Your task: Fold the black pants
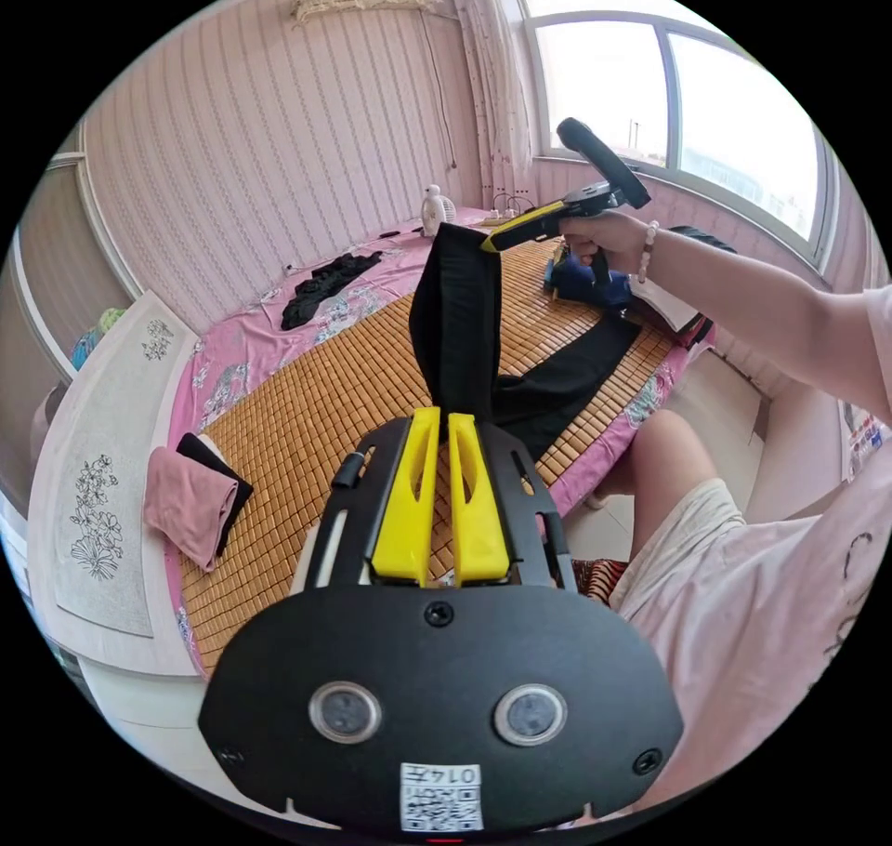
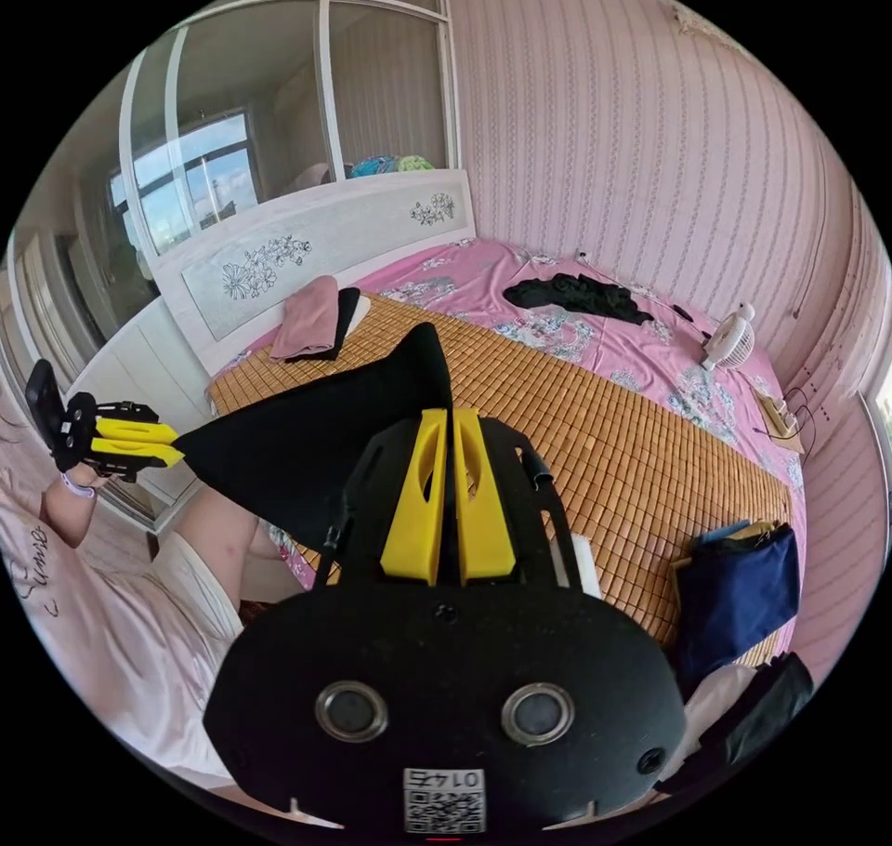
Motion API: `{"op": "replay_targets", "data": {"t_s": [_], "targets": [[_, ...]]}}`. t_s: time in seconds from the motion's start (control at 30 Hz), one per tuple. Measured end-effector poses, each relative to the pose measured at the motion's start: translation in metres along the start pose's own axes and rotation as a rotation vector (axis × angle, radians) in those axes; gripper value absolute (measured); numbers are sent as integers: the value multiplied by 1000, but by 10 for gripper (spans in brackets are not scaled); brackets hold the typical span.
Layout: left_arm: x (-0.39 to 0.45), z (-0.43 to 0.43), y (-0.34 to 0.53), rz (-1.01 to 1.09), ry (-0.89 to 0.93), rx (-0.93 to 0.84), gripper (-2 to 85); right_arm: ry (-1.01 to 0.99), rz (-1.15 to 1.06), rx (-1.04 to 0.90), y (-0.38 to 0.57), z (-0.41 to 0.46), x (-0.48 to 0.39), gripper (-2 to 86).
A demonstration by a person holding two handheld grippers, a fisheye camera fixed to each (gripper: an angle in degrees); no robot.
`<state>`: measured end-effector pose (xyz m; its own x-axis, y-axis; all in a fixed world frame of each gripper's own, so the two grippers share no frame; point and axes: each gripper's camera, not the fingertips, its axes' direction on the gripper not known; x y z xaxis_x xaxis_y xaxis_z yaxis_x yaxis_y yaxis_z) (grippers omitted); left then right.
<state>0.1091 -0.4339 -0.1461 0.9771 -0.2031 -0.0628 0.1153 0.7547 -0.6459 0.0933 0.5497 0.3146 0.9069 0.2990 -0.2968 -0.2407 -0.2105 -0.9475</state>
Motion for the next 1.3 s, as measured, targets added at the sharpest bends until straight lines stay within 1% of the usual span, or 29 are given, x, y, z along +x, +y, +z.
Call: {"op": "replay_targets", "data": {"t_s": [0.13, 0.23, 0.27, 0.3, 0.33, 0.37, 0.4, 0.43, 0.47, 0.5, 0.53, 0.57, 0.6, 0.63, 0.67, 0.73, 0.77, 0.8, 0.83, 0.87, 0.9, 0.93, 0.97, 1.0, 1.03, 1.1, 1.13, 1.23, 1.3], "targets": [[5, -9, -7, 36, 8, 36, -9, 29, -9, 58, -3, -31, 3, 1], [8, -14, -17, 65, 22, 74, -9, 111, 30, 114, 1, -60, 7, 1], [10, -14, -21, 70, 30, 85, -9, 202, 70, 152, 6, -77, 9, 1], [15, -13, -33, 81, 80, 109, -9, 319, 106, 220, 13, -101, 11, 0], [31, -12, -50, 127, 168, 150, -9, 376, 120, 267, 18, -116, 11, 0], [43, -13, -59, 172, 203, 176, -9, 480, 143, 375, 24, -152, 10, 0], [70, -22, -77, 260, 253, 248, -9, 560, 152, 471, 23, -195, 9, 0], [90, -41, -93, 331, 335, 351, -9, 586, 152, 514, 18, -217, 9, 0], [95, -53, -101, 346, 381, 405, -9, 591, 132, 594, -2, -263, 7, 0], [92, -82, -114, 353, 468, 532, -10, 547, 113, 681, -30, -307, 3, 0], [76, -111, -122, 319, 524, 655, -10, 512, 93, 722, -46, -325, -1, 0], [64, -125, -124, 295, 546, 712, -10, 447, 47, 784, -82, -352, -11, 1], [34, -145, -124, 233, 581, 807, -10, 423, -25, 826, -117, -359, -26, 1], [2, -156, -119, 171, 589, 866, -10, 418, -74, 825, -135, -356, -35, 1], [-14, -157, -115, 141, 585, 877, -10, 401, -155, 774, -171, -334, -48, 1], [-77, -132, -87, -12, 545, 857, -10, 332, -211, 661, -216, -271, -57, 1], [-91, -120, -77, -51, 522, 828, -10, 266, -220, 550, -238, -209, -57, 1], [-116, -91, -53, -124, 466, 755, -10, 202, -208, 409, -252, -138, -55, 1], [-140, -58, -23, -198, 422, 666, -10, 166, -196, 344, -254, -101, -53, 1], [-150, -41, -6, -234, 407, 617, -10, 77, -161, 240, -250, -29, -49, 1], [-169, -6, 33, -314, 382, 529, -10, -14, -149, 159, -237, 41, -49, 1], [-184, 27, 72, -399, 359, 444, -10, -40, -146, 117, -228, 75, -51, 1], [-191, 42, 91, -430, 351, 402, -10, -63, -147, 38, -208, 137, -58, 1], [-202, 72, 129, -510, 343, 340, -10, -93, -145, -41, -186, 192, -67, 1], [-211, 101, 165, -573, 361, 271, -10, -109, -140, -86, -175, 218, -72, 1], [-222, 139, 210, -652, 351, 157, -10, -151, -108, -226, -137, 298, -94, 2], [-226, 155, 233, -669, 323, 97, -10, -158, -107, -243, -130, 312, -101, 2], [-242, 168, 278, -705, 294, 67, -9, -192, -135, -254, -125, 352, -128, 4], [-258, 160, 298, -734, 266, 91, -9, -233, -210, -221, -154, 364, -152, 7]]}}
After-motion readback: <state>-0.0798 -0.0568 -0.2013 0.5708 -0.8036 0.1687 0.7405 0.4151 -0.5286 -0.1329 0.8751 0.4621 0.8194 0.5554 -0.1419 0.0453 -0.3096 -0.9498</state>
